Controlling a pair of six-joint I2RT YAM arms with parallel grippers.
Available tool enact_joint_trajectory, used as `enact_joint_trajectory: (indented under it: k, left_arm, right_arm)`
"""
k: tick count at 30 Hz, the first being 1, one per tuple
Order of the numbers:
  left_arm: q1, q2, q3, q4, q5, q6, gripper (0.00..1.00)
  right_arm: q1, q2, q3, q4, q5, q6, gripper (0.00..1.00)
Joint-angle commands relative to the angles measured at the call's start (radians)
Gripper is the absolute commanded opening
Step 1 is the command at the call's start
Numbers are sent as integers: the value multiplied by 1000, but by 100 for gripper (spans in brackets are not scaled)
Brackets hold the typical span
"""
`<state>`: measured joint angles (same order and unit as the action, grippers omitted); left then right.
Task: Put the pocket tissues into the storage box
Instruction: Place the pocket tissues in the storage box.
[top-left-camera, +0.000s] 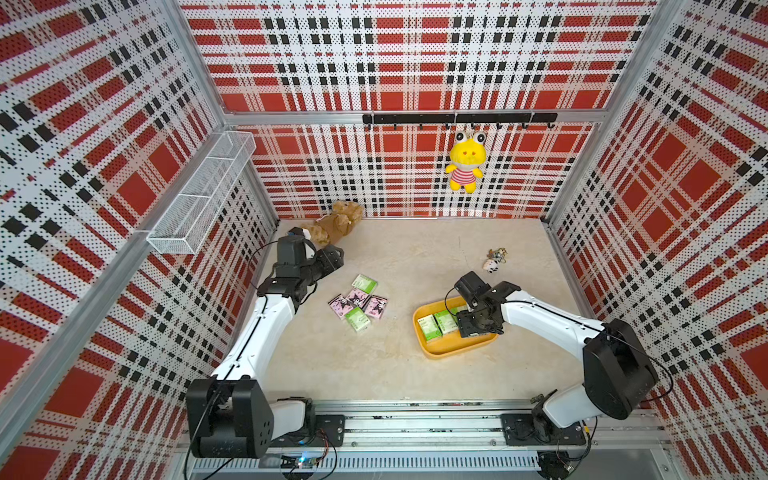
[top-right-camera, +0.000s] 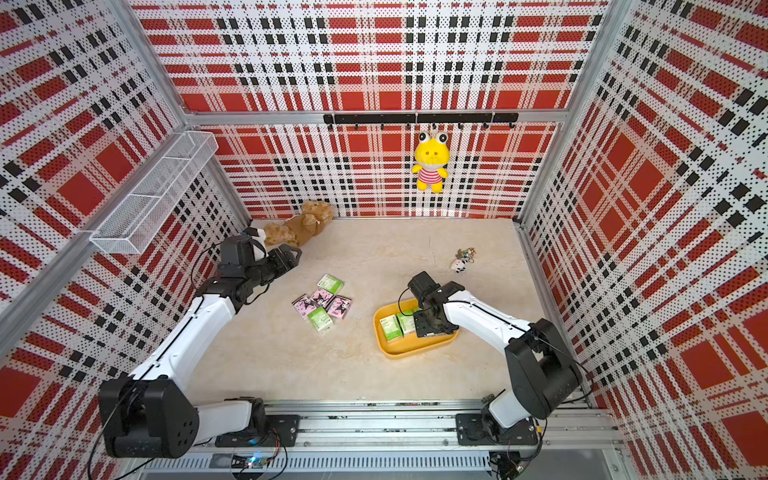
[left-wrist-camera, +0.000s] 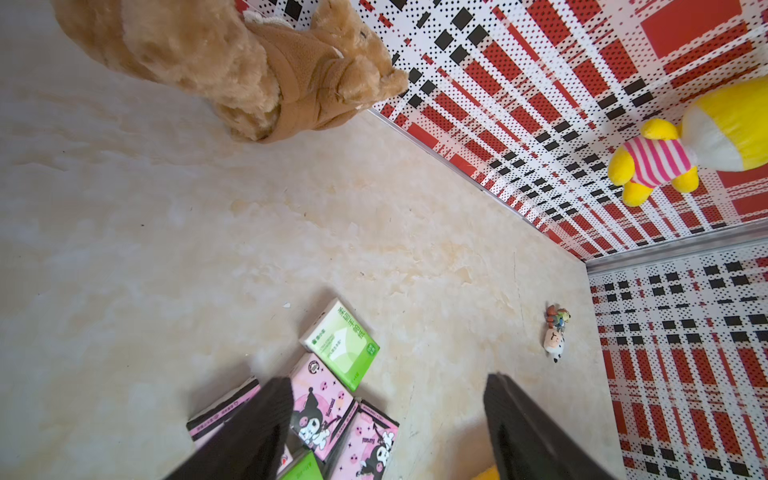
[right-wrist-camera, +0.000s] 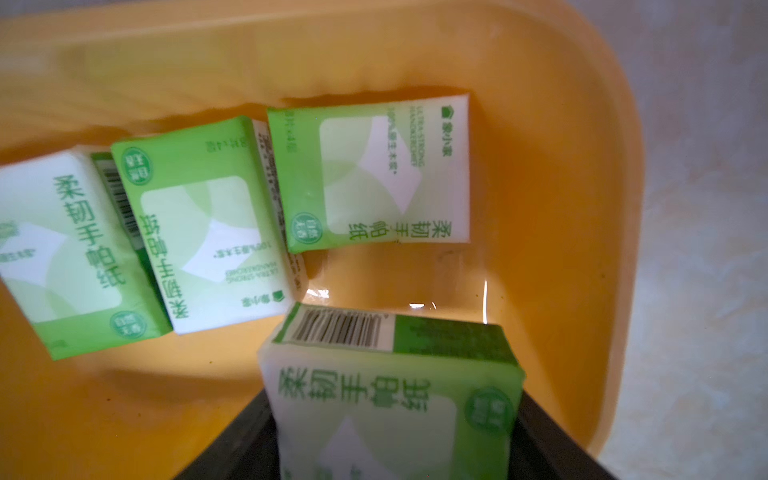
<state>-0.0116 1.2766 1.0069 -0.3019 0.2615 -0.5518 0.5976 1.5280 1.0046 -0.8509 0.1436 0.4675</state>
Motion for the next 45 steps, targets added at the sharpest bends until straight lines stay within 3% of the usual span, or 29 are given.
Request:
enact_joint_trajectory:
  k: [1,19,28,31,45]
  left_arm:
    - [9,3,19,15,-1,16,79]
    - [31,-14,-1,14,10,24,79]
    - [32,-17,-2,12,11,23,79]
    - [31,-17,1,11,13,23,79]
    - [20,-10,12,10,10,18,79]
  right_arm:
    - [-9,24,4,16,10,-27,75]
    - [-21,134,29,79,15,-58,76]
    - [-27,147,66,73,39,-71,87]
    - [-27,146,76,66,49,-73,91]
    - [-14,22,185,-33,22,-72,91]
